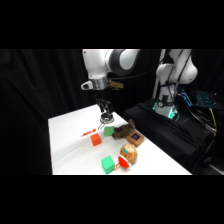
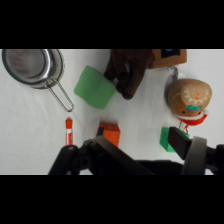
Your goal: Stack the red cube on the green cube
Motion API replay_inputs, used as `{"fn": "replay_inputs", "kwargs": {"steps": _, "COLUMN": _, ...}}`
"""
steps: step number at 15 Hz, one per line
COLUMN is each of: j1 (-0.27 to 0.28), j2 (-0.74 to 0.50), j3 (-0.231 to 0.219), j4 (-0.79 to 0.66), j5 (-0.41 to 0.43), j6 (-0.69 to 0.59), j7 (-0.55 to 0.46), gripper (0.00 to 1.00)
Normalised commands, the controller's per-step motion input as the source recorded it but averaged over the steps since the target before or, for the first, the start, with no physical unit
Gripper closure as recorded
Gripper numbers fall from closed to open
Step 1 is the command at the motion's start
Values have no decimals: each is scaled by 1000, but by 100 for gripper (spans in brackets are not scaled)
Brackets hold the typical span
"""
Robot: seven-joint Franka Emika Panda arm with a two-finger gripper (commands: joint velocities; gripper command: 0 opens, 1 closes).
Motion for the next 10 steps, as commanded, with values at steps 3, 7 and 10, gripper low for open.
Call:
{"fn": "replay_inputs", "kwargs": {"steps": 3, "j1": -33, "j2": 38, "j3": 27, "j4": 49, "j5": -1, "j6": -9, "j7": 16, "gripper": 0}}
{"fn": "replay_inputs", "kwargs": {"steps": 7, "j1": -51, "j2": 144, "j3": 16, "j4": 181, "j5": 15, "j6": 7, "j7": 20, "gripper": 0}}
{"fn": "replay_inputs", "kwargs": {"steps": 10, "j1": -57, "j2": 174, "j3": 16, "j4": 252, "j5": 38, "j6": 64, "j7": 23, "gripper": 0}}
